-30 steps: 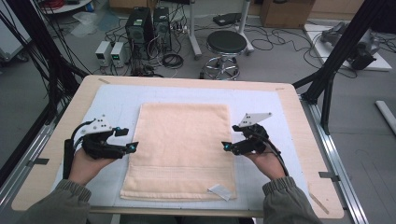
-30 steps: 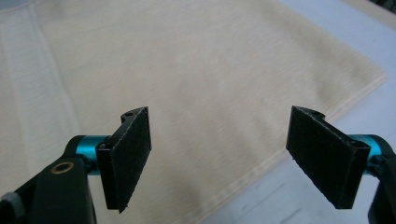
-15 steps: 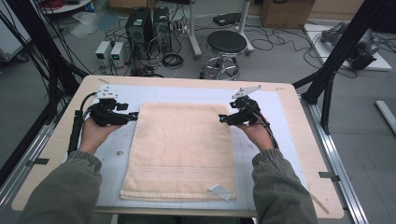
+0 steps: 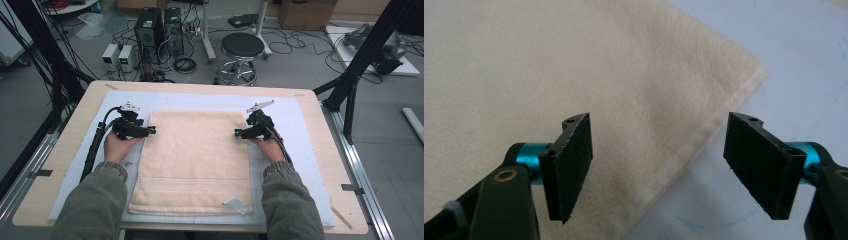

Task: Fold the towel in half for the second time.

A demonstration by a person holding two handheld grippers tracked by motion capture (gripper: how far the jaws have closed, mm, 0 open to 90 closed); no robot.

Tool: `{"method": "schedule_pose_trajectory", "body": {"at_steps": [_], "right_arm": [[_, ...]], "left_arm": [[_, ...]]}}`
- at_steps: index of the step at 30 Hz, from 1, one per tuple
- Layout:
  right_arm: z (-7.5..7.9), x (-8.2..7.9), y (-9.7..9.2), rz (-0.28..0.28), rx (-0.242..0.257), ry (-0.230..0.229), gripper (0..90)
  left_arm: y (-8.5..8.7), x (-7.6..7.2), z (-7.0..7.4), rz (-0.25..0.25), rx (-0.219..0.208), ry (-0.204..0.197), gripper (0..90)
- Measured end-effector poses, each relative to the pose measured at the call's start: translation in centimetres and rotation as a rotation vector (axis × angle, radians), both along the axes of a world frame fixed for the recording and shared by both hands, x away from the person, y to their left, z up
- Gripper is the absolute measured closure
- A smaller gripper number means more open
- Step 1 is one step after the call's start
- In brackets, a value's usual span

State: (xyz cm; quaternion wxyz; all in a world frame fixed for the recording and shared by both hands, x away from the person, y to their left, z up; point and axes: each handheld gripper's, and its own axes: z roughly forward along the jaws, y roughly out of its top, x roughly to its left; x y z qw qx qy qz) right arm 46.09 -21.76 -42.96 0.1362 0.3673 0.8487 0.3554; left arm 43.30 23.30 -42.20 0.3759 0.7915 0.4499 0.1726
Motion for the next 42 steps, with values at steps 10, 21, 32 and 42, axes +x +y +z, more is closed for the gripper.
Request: {"method": "schedule_pose_trajectory", "body": {"at_steps": [10,21,32,42], "right_arm": [[-0.9,-0.3,0.1,-0.002,0.026,0.045,44.1],[-0.9,-0.6,0.3,0.07,0.088,0.095,80.9],[1.7,-1.7,0.0,0.135,0.122,0.035,82.8],[5.1,-6.8,-0.3,0.29,0.115,-0.013,82.7]], "left_arm": [[-0.1,-0.7,-2.0,0.021,-0.012,-0.003,45.6],[0.2,-0.5,-2.1,0.011,-0.151,0.082,82.4],[1.0,-1.7,0.3,-0.057,-0.149,0.018,84.2],[2.7,-7.4,2.6,-0.151,-0.177,-0.073,84.1]]}}
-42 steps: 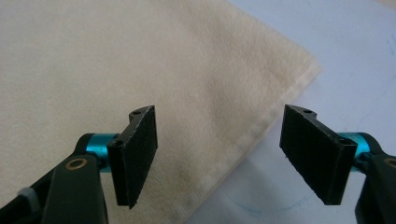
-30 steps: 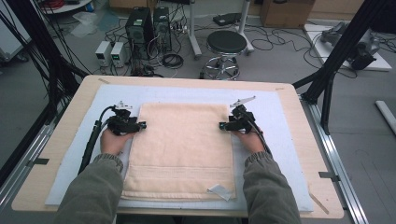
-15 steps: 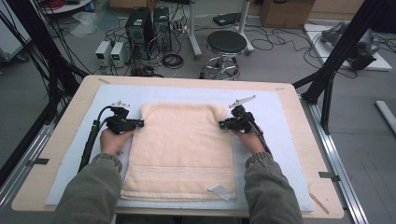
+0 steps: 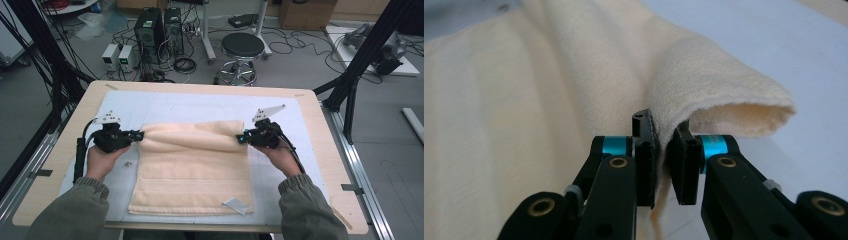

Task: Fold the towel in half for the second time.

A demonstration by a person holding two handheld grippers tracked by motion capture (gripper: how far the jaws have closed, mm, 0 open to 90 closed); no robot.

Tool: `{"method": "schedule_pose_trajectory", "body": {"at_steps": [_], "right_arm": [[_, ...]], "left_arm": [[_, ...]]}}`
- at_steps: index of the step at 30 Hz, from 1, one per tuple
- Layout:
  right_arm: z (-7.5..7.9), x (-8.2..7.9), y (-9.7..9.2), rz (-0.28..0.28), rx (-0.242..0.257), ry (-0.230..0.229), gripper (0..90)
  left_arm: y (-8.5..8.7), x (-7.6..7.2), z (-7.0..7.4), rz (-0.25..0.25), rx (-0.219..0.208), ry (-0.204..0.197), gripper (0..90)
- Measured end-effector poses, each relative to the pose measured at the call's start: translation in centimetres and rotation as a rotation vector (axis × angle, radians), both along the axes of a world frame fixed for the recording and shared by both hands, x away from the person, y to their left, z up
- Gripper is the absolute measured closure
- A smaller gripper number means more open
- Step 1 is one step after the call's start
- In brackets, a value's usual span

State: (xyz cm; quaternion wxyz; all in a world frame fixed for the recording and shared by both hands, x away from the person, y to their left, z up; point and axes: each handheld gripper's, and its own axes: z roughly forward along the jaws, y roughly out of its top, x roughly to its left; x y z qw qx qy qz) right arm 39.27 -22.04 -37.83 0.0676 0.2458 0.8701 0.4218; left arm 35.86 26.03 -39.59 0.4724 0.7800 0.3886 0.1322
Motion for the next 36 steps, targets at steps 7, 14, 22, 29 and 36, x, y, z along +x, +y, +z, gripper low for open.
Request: {"method": "schedule_pose_trajectory", "body": {"at_steps": [7,14,22,29,36], "right_arm": [[-0.9,-6.0,-0.3,0.075,-0.064,0.025,82.2],[-3.4,-7.3,-1.6,0.047,-0.039,0.093,73.9],[-2.0,-7.4,-3.1,-0.023,-0.01,0.054,48.7],[-0.7,-5.7,-2.5,-0.063,0.002,0.003,42.8],[-2.3,-2.3,-1.0,-0.082,-0.008,0.036,38.6]], "left_arm": [[-0.5,-5.6,-1.2,-0.088,0.059,-0.029,83.3],[0.2,-8.0,-3.1,-0.113,0.118,0.032,78.3],[1.4,-8.2,-1.9,-0.11,0.128,0.02,61.1],[0.7,-5.8,0.3,-0.075,0.097,-0.037,53.9],[-0.8,-2.3,-0.3,-0.034,0.109,-0.019,50.0]]}}
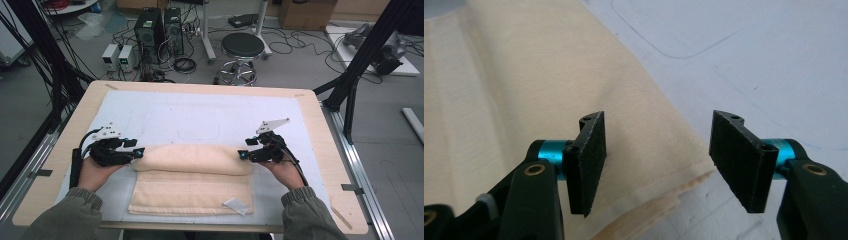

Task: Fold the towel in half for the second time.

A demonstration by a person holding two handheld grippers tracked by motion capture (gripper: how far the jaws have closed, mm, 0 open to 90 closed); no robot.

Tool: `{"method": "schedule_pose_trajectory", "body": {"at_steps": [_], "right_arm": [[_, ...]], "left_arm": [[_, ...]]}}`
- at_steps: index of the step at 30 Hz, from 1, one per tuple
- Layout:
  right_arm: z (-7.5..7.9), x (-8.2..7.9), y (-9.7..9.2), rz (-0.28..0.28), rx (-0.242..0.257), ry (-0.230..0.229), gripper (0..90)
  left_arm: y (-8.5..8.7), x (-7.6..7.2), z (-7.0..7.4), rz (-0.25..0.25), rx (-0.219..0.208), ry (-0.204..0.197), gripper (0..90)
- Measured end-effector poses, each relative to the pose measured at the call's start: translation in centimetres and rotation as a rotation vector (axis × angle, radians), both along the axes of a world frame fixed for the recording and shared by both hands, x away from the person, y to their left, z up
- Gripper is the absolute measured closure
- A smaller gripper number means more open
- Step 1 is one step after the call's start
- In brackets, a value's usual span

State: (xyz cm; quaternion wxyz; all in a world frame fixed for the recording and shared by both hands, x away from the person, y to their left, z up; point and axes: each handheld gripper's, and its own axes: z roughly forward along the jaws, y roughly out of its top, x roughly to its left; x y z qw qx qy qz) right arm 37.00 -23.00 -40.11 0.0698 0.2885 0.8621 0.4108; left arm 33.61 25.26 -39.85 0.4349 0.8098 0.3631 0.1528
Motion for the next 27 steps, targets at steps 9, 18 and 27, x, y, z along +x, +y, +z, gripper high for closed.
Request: {"method": "schedule_pose_trajectory", "body": {"at_steps": [9,18,27], "right_arm": [[-2.8,2.4,-0.1,0.023,0.059,0.187,58.3],[-1.2,1.1,0.5,0.074,0.034,0.093,80.2],[2.7,-3.7,0.1,0.145,0.031,-0.029,80.6]], "left_arm": [[-0.5,2.7,-2.7,-0.041,-0.046,0.19,57.8],[-0.8,1.5,-1.5,-0.044,0.001,0.107,82.0],[-0.2,-4.5,1.9,-0.125,-0.036,-0.061,81.9]]}}
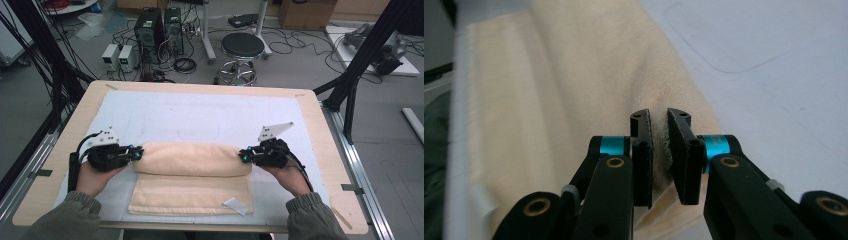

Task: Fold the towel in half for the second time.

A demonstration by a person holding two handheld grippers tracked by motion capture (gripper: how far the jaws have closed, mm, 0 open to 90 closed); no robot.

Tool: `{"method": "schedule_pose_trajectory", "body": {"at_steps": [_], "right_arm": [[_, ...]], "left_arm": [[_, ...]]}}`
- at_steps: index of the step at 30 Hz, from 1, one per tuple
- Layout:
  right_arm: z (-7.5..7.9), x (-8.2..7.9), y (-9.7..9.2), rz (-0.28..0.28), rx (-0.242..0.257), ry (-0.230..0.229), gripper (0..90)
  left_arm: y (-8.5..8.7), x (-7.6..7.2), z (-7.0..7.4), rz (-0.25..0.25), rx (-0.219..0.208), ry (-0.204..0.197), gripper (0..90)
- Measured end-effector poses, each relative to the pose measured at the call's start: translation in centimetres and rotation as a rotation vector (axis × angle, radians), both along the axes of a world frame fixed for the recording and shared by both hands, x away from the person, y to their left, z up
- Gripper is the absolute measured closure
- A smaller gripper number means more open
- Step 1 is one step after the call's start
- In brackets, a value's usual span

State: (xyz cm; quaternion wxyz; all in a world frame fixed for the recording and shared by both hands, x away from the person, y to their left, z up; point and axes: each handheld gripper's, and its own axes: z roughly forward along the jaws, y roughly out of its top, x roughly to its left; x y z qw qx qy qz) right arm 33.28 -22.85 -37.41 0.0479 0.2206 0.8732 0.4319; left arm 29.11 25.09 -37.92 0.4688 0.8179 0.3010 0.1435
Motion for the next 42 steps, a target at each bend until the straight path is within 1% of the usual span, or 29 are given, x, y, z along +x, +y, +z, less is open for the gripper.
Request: {"method": "schedule_pose_trajectory", "body": {"at_steps": [1,2,3,4,5,6,7,9,13,15,16,17,19,20,22,23,24,25,26,27,29,31,33,34,35,36,38,40,42], "right_arm": [[0.5,-1.1,-0.1,0.023,0.008,-0.02,79.7],[0.8,-2.3,-0.3,0.049,0.019,-0.027,76.8],[1.1,-3.4,-0.4,0.074,0.037,-0.031,71.0],[1.3,-4.3,-0.5,0.081,0.045,-0.041,67.3],[1.4,-5.1,-0.7,0.076,0.054,-0.062,66.3],[1.6,-5.6,-0.8,0.072,0.066,-0.069,65.5],[1.6,-5.7,-0.9,0.065,0.072,-0.076,63.7],[1.4,-5.6,-0.8,0.049,0.065,-0.067,62.1],[-0.2,-4.9,0.2,0.07,0.02,-0.049,56.1],[-1.3,-4.6,0.7,0.086,0.003,-0.018,53.5],[-1.9,-4.5,0.9,0.092,-0.008,-0.007,52.7],[-2.4,-4.4,1.0,0.09,-0.026,-0.012,51.8],[-3.3,-4.0,1.2,0.08,-0.046,-0.004,50.4],[-3.4,-3.8,1.1,0.074,-0.042,-0.003,50.3],[-3.7,-3.2,0.9,0.052,-0.007,0.018,49.9],[-3.8,-2.9,0.8,0.048,0.009,0.04,49.7],[-4.0,-2.7,0.9,0.054,0.013,0.055,49.6],[-4.2,-2.6,1.0,0.06,0.01,0.075,50.1],[-4.4,-2.5,1.2,0.075,0.007,0.098,52.9],[-4.5,-2.5,1.3,0.097,0.0,0.124,56.4],[-4.5,-2.9,1.6,0.139,-0.003,0.151,62.7],[-4.0,-3.8,1.8,0.19,0.008,0.157,64.9],[-3.0,-4.9,1.7,0.224,0.025,0.149,63.9],[-2.5,-5.6,1.5,0.248,0.043,0.131,62.7],[-1.9,-6.3,1.3,0.259,0.059,0.111,60.4],[-1.5,-6.8,1.0,0.262,0.067,0.09,60.1],[-1.2,-7.1,0.7,0.24,0.076,0.059,58.7],[-1.5,-7.0,0.6,0.202,0.059,0.05,57.9],[-2.2,-6.8,0.9,0.177,0.031,0.037,57.2]], "left_arm": [[0.1,-1.2,0.1,-0.035,0.005,-0.008,81.3],[0.3,-2.5,0.1,-0.056,0.005,-0.008,79.8],[0.6,-3.6,0.1,-0.081,0.004,-0.014,76.9],[0.9,-4.5,0.1,-0.088,-0.008,-0.023,74.1],[1.2,-5.1,0.1,-0.086,-0.013,-0.026,72.2],[1.4,-5.5,0.1,-0.074,-0.031,-0.023,69.1],[1.6,-5.6,0.2,-0.069,-0.044,-0.024,65.9],[1.5,-5.5,0.1,-0.064,-0.05,-0.029,63.0],[0.6,-4.8,-1.0,-0.084,-0.018,-0.003,56.4],[0.1,-4.4,-1.9,-0.093,0.01,0.012,54.3],[-0.1,-4.2,-2.3,-0.089,0.021,0.016,53.2],[-0.3,-3.9,-2.5,-0.078,0.026,0.014,51.9],[-0.3,-3.2,-2.7,-0.063,0.022,0.013,50.0],[-0.4,-2.9,-2.7,-0.055,0.02,0.013,49.2],[-0.5,-2.1,-2.7,-0.051,0.013,0.024,47.8],[-0.5,-1.8,-2.8,-0.057,0.02,0.042,47.8],[-0.7,-1.5,-3.0,-0.07,0.017,0.083,48.2],[-0.8,-1.2,-3.3,-0.099,0.029,0.13,51.0],[-0.9,-1.2,-3.5,-0.118,0.039,0.155,58.8],[-0.9,-1.4,-3.7,-0.14,0.049,0.158,65.9],[-0.7,-2.0,-3.6,-0.159,0.032,0.16,75.4],[-0.4,-3.1,-3.1,-0.195,0.012,0.161,77.3],[-0.1,-4.8,-2.3,-0.258,-0.02,0.154,75.4],[0.2,-5.7,-1.8,-0.29,-0.033,0.142,73.4],[0.5,-6.4,-1.4,-0.302,-0.038,0.129,70.8],[0.8,-6.8,-1.1,-0.3,-0.041,0.126,67.8],[1.2,-7.1,-0.8,-0.268,-0.04,0.107,62.8],[1.4,-6.8,-1.0,-0.232,-0.035,0.098,60.7],[1.0,-6.5,-1.6,-0.217,-0.03,0.096,59.0]]}}
